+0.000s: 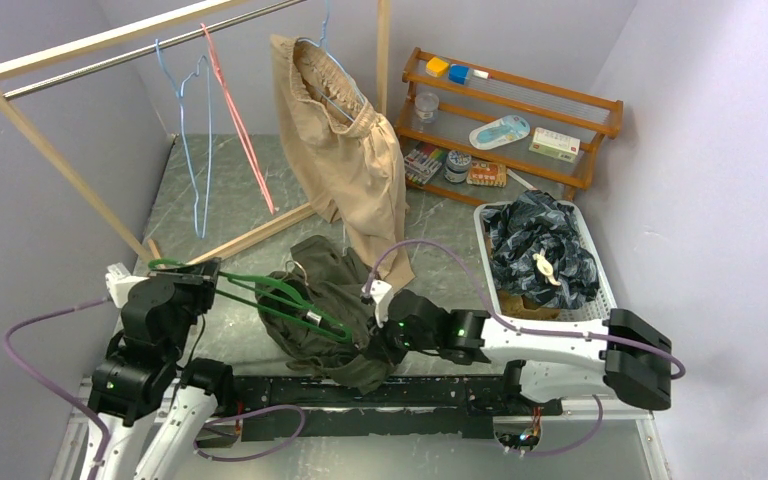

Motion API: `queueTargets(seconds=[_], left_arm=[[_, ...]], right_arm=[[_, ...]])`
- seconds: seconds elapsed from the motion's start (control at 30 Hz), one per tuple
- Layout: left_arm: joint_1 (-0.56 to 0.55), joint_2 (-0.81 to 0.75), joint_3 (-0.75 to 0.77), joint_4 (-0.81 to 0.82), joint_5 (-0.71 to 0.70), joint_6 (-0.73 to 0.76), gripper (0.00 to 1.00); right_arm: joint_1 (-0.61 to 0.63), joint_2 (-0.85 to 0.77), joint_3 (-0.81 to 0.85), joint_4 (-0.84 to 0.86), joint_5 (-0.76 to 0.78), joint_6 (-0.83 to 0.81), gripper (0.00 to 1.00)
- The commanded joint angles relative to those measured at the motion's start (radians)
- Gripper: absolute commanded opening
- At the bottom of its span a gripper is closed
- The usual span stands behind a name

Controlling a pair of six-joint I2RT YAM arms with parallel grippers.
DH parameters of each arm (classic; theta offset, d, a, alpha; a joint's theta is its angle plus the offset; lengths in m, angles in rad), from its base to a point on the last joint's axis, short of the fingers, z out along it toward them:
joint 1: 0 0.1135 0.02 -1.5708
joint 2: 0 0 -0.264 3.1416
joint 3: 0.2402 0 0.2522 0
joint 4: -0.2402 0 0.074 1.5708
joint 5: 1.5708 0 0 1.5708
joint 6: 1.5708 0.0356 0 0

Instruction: Remove the shorts from the hanger

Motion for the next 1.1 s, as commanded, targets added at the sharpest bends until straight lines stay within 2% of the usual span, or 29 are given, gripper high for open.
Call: queueTargets(seconds=[0.0,0.07,0.17,0.33,0.43,0.53,0.63,0.73,0.8,0.87,0.93,1.07], left_arm=[[0.001,-0.019,0.093,-0.045,-0.083,-0.025,0.07],[0.0,-0.026,0.113,-0.09,-0.096,-0.04,0.07],[-0.005,-0.053,0.123,-0.105,-0.102,-0.042,0.07],[-0.028,-0.07,0.1,-0.09,-0.06,-0.064,0.07],[-0.035,-0.063,0.078,-0.046,-0.011,-0.054,0.07],[-0.036,-0.052,0.062,-0.021,0.031,-0.056,0.07],[-0.037,-0.041,0.045,0.005,0.071,-0.063,0.07],[-0.037,-0.027,0.035,0.008,0.106,-0.086,0.07],[-0.037,-0.018,0.036,-0.002,0.117,-0.095,0.07],[-0.037,-0.011,0.038,-0.003,0.121,-0.086,0.07],[-0.037,-0.004,0.039,0.005,0.126,-0.073,0.07],[-0.037,0.006,0.023,0.043,0.147,-0.053,0.07]], right_arm=[[-0.002,0.064,0.101,-0.172,0.298,0.036,0.0],[-0.003,0.058,0.133,-0.283,0.547,0.124,0.0],[-0.006,-0.002,0.152,-0.376,0.757,0.216,0.0],[-0.01,-0.101,0.138,-0.422,0.895,0.322,0.0],[-0.009,-0.104,0.139,-0.531,0.957,0.447,0.0],[-0.009,-0.086,0.131,-0.555,0.926,0.444,0.0],[-0.01,-0.05,0.166,-0.597,0.9,0.476,0.12],[-0.009,-0.043,0.202,-0.6,0.886,0.451,0.16],[-0.009,-0.064,0.209,-0.569,0.887,0.399,0.24],[-0.009,-0.102,0.214,-0.528,0.887,0.363,0.4],[-0.01,-0.153,0.22,-0.456,0.845,0.29,0.51],[-0.01,-0.251,0.235,-0.289,0.661,0.153,0.57]])
